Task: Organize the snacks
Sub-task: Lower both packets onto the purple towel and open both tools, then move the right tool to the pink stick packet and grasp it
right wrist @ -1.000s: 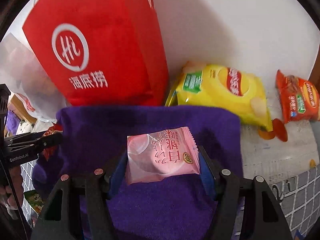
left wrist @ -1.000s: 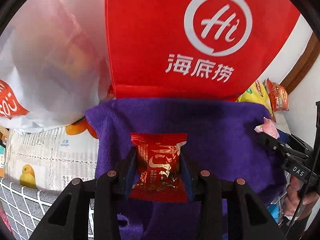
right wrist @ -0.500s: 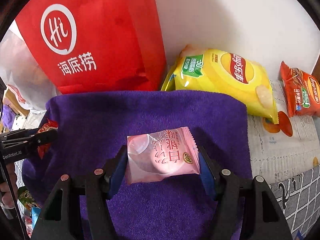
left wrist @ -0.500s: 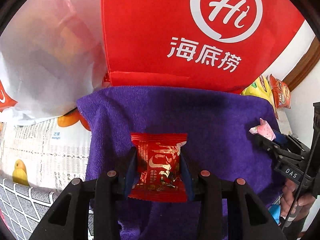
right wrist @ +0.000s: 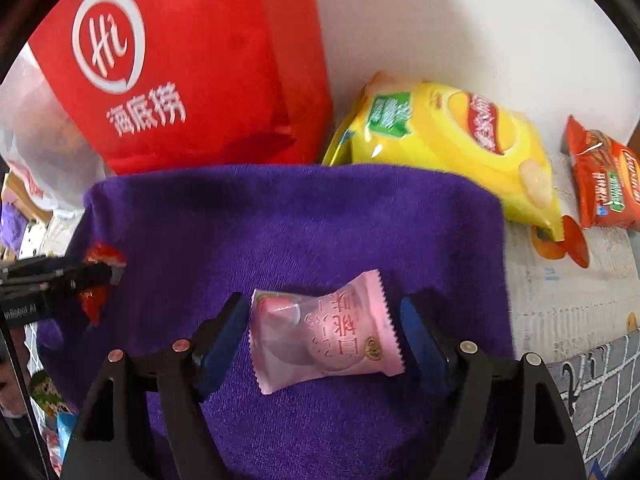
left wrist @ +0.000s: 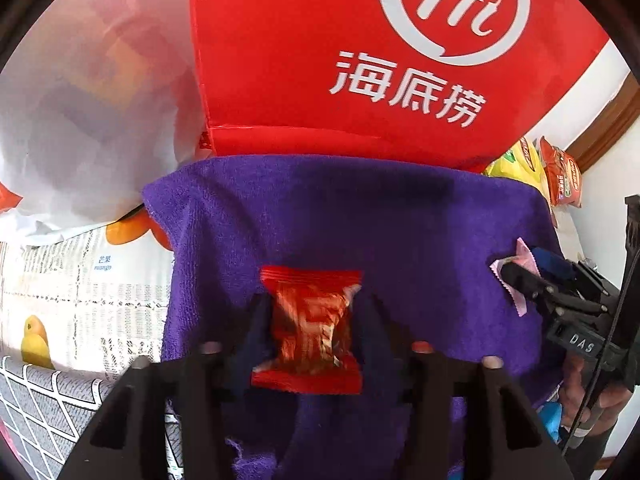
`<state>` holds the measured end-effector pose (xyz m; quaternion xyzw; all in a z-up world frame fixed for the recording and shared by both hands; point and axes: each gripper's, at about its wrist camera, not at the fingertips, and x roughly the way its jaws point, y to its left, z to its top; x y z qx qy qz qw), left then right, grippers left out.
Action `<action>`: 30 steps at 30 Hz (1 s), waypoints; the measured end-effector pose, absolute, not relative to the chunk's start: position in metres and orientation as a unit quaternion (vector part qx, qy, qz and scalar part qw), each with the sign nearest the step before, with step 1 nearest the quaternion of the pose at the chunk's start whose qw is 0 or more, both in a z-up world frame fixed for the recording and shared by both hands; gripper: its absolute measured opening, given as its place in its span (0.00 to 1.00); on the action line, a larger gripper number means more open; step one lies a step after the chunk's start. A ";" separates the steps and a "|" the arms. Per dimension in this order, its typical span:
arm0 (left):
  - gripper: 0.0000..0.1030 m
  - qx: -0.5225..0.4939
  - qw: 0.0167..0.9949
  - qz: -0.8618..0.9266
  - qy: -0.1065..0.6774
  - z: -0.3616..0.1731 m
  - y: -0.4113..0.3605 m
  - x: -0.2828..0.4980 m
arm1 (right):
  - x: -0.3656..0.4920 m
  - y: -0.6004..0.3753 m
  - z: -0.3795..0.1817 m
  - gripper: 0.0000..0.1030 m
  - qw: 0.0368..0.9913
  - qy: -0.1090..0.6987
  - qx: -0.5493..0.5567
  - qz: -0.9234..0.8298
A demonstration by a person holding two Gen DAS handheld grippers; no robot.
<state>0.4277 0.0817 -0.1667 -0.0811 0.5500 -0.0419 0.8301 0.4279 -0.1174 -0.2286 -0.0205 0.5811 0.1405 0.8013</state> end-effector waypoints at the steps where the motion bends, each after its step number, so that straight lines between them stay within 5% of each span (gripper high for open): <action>1: 0.64 -0.082 0.833 -0.044 0.545 -0.165 0.080 0.427 | 0.428 -0.119 -0.225 0.80 0.804 0.578 -0.016 0.139; 5: 0.70 -0.079 0.840 -0.045 0.535 -0.155 0.079 0.424 | 0.426 -0.122 -0.208 0.82 0.816 0.559 -0.009 0.147; 30: 0.70 -0.047 0.899 -0.055 0.431 -0.047 0.077 0.364 | 0.333 -0.182 -0.096 0.82 0.860 0.501 0.051 0.082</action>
